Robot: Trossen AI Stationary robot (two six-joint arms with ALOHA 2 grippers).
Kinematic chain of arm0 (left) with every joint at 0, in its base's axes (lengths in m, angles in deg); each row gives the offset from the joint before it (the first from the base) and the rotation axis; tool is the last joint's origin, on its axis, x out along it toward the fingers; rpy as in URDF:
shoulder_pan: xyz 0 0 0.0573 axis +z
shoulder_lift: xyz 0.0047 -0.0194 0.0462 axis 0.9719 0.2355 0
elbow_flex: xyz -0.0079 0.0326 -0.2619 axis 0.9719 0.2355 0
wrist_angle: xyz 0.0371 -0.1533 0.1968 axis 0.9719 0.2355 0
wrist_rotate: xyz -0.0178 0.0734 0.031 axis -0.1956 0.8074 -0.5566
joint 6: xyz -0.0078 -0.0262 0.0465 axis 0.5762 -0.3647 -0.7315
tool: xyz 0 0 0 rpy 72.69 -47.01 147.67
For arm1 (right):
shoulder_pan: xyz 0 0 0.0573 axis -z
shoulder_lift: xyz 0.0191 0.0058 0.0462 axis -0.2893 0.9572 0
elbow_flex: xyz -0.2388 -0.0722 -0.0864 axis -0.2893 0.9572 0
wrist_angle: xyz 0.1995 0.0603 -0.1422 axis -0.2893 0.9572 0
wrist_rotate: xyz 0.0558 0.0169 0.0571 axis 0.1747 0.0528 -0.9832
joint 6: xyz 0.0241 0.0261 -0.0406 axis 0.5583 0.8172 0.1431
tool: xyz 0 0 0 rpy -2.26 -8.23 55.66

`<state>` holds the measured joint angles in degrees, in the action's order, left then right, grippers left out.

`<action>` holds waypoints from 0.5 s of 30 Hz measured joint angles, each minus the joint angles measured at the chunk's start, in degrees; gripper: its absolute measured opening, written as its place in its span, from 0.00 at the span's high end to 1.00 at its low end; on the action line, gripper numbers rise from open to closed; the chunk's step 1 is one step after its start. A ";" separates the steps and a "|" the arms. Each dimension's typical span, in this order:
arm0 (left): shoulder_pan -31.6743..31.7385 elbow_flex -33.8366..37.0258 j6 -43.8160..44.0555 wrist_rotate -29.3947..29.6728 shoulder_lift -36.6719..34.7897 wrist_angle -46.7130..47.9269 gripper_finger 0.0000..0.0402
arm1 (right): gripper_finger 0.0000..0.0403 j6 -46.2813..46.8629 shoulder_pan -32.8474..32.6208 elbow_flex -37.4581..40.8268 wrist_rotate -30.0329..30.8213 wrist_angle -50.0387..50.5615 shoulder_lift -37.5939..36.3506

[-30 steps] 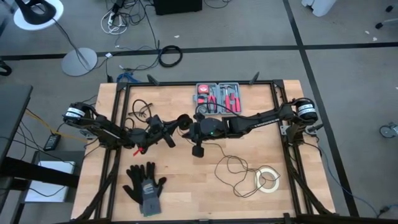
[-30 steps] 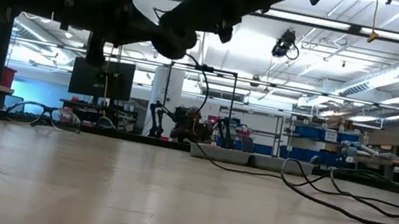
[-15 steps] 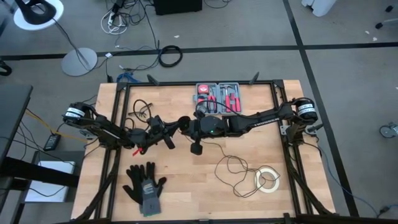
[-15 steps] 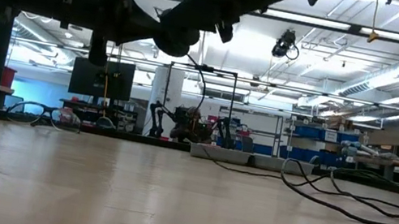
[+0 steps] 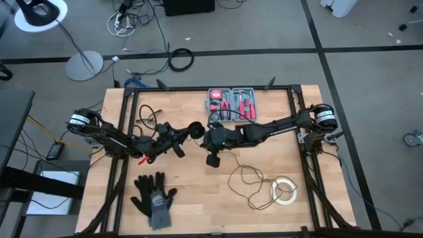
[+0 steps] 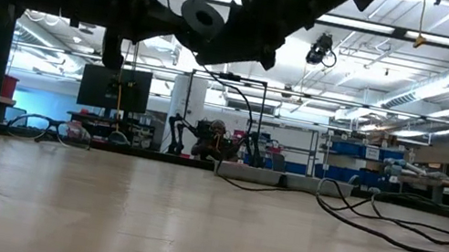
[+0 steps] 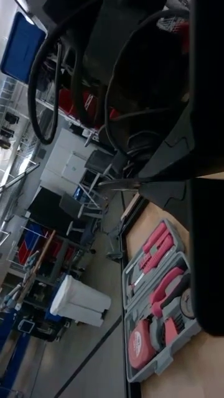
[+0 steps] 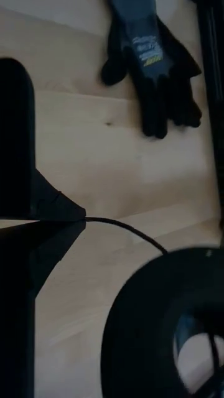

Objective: Coil cords
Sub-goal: Coil the black wire onto the black spool

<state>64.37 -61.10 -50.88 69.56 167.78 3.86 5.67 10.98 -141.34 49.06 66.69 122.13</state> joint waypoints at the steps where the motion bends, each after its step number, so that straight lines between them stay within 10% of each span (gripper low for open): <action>1: 0.00 0.00 0.00 0.00 0.00 0.00 1.00 | 1.00 -0.56 -0.09 0.05 0.13 -0.57 0.00; 15: -0.07 0.12 -3.10 0.51 0.02 -2.82 1.00 | 1.00 6.00 -2.01 0.05 3.38 12.79 0.00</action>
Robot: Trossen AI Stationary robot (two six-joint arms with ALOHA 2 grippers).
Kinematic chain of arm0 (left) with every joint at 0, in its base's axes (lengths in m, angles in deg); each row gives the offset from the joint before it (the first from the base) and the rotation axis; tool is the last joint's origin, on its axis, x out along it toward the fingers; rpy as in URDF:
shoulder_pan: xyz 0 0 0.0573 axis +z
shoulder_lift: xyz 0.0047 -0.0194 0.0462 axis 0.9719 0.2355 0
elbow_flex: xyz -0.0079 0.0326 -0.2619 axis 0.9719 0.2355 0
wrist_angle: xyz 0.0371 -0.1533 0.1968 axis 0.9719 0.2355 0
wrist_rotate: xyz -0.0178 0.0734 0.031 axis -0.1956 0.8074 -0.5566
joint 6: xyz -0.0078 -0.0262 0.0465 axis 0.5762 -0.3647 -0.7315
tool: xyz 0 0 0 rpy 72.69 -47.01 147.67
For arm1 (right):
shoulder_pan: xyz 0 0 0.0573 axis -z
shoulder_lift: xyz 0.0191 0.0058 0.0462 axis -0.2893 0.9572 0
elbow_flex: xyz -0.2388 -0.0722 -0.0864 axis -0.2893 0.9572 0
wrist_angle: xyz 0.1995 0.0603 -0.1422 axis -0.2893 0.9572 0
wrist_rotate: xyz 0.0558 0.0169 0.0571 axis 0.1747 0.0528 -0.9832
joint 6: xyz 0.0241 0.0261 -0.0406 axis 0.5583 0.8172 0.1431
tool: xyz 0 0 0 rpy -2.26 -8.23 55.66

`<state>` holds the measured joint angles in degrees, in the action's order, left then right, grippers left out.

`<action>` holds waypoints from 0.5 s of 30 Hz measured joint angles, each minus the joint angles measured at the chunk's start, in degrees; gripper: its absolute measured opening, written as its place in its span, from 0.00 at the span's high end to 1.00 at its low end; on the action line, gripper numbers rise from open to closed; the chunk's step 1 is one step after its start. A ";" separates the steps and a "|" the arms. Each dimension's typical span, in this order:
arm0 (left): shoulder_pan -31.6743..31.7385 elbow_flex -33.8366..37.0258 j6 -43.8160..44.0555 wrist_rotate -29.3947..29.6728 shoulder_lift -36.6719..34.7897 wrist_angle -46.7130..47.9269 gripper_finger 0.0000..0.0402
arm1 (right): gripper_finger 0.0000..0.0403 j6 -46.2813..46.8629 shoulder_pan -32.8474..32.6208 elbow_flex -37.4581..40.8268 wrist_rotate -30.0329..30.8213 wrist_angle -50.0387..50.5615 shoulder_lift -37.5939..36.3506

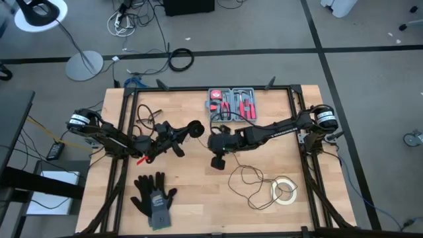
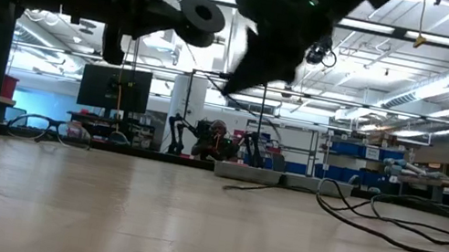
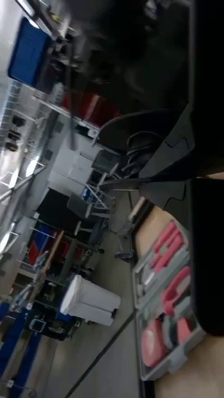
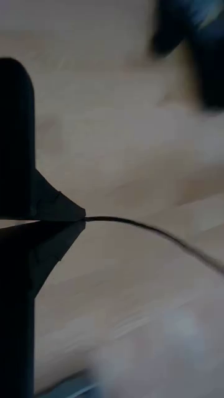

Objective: Coil cords
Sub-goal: Coil the black wire onto the black spool

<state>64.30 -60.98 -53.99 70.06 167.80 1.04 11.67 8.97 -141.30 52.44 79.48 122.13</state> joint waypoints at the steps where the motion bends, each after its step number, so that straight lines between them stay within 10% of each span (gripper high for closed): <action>1: 0.01 0.14 -0.42 0.05 -0.02 -0.73 1.00 | 1.00 1.41 -0.67 0.23 1.97 2.16 0.00; 15: -0.71 4.35 1.86 -1.11 -0.02 -3.41 1.00 | 1.00 15.09 -3.88 5.25 17.72 19.18 -4.07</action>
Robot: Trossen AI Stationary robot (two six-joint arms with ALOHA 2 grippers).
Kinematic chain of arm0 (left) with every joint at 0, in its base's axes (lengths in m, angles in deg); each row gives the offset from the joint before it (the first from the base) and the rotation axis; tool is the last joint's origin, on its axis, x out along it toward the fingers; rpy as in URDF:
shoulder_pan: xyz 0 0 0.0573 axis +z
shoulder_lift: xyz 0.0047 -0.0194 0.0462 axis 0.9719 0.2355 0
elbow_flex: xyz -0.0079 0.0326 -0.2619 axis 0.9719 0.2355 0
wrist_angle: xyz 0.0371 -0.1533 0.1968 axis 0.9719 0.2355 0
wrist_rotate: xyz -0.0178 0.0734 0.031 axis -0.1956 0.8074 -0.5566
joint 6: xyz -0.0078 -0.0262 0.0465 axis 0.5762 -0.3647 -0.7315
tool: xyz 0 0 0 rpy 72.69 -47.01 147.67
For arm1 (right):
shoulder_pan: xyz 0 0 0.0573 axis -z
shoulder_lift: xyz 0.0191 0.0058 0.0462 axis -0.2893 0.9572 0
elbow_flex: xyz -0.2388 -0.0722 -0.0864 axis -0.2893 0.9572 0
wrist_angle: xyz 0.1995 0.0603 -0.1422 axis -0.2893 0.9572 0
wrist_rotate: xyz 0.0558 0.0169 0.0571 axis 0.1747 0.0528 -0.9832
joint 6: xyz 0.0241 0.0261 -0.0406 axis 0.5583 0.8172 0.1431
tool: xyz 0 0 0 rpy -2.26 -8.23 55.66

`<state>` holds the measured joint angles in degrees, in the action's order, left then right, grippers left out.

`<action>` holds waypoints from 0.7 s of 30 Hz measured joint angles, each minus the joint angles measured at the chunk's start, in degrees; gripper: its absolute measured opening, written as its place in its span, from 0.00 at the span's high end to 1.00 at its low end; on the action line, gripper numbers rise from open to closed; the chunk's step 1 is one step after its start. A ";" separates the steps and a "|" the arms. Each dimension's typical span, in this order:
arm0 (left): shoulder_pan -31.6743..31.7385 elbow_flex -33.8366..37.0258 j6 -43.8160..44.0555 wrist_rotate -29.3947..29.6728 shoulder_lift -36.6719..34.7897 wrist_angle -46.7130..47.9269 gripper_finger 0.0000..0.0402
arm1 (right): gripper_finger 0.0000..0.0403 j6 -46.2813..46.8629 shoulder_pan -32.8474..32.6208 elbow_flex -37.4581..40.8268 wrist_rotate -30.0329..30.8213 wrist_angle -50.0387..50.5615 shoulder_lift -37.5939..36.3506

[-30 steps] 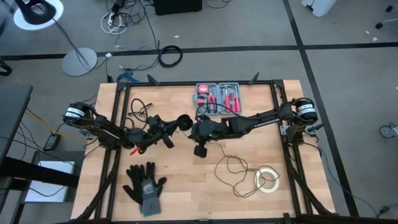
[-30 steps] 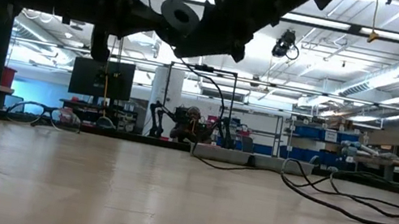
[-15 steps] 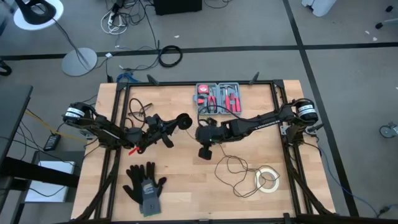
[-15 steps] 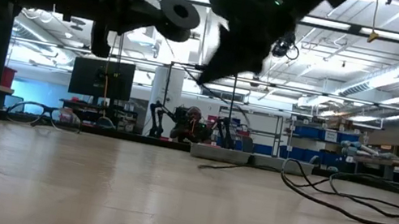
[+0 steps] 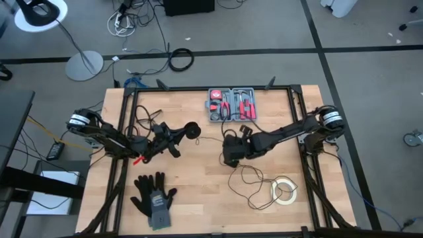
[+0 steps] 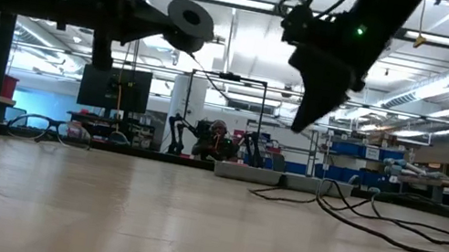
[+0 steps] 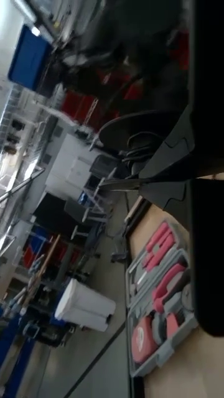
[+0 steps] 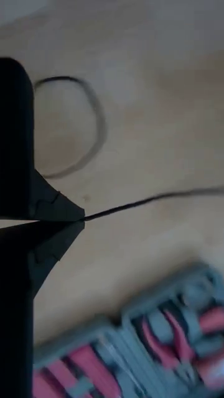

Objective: Coil cords
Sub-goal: Coil the black wire onto the black spool

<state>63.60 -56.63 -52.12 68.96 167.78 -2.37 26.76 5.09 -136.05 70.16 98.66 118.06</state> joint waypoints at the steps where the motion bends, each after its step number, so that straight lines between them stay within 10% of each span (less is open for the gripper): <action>1: -0.11 0.05 -0.02 -0.49 0.00 0.60 1.00 | 1.00 -0.42 0.67 0.00 0.31 -0.72 -0.93; 21: 0.07 -2.75 1.75 -0.18 0.00 14.90 1.00 | 1.00 -18.96 9.02 -0.70 -18.20 -40.23 -4.81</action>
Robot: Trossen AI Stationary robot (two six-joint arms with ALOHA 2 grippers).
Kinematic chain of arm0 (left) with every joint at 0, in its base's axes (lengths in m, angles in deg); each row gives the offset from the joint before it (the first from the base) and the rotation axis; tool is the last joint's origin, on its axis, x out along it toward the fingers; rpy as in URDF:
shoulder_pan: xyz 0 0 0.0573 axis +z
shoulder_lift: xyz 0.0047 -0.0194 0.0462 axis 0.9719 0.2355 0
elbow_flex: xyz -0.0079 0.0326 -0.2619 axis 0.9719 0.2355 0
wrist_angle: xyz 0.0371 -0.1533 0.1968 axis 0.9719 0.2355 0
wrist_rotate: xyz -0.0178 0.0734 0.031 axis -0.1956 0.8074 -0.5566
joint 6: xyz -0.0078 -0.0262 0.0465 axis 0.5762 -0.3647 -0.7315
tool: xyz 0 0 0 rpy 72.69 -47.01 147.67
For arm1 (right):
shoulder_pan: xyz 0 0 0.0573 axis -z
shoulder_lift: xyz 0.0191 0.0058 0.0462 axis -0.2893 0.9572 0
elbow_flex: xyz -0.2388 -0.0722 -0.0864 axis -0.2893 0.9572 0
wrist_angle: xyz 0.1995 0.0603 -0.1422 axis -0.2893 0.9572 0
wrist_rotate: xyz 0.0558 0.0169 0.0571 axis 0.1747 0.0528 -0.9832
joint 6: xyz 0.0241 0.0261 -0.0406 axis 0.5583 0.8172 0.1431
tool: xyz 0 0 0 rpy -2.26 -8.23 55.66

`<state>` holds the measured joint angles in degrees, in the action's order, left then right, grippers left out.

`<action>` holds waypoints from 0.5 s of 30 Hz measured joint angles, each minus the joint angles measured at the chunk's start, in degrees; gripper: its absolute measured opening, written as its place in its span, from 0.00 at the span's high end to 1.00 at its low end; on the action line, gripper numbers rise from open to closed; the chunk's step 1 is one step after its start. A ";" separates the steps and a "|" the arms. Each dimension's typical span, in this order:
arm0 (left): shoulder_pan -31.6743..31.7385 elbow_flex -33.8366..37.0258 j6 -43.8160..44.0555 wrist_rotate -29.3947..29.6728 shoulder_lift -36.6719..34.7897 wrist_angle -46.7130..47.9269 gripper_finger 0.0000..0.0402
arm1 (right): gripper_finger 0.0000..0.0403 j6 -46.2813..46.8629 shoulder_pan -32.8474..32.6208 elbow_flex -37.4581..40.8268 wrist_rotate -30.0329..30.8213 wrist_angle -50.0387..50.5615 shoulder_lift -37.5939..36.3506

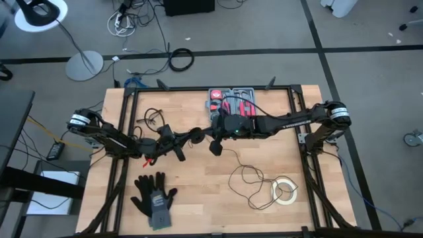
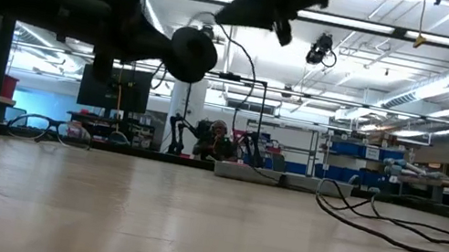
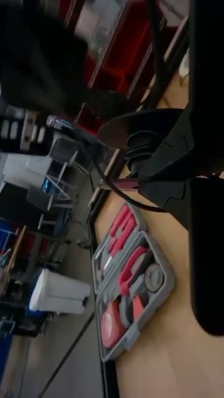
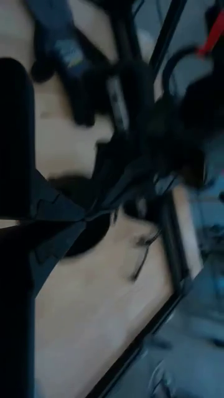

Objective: Coil cords
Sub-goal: Coil the black wire onto the black spool

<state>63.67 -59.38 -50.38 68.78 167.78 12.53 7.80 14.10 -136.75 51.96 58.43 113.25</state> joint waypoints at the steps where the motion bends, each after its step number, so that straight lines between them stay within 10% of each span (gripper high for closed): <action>1: 0.15 -0.37 -0.24 0.14 0.00 0.01 1.00 | 1.00 -0.45 -0.23 0.01 -0.54 -0.49 0.28; 15: 0.70 -0.99 -0.37 1.29 0.00 -0.67 1.00 | 1.00 1.53 -2.13 0.07 -3.14 -3.46 11.61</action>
<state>64.37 -60.37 -50.75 70.07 167.78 11.86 9.33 11.97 -136.68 48.82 54.97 124.86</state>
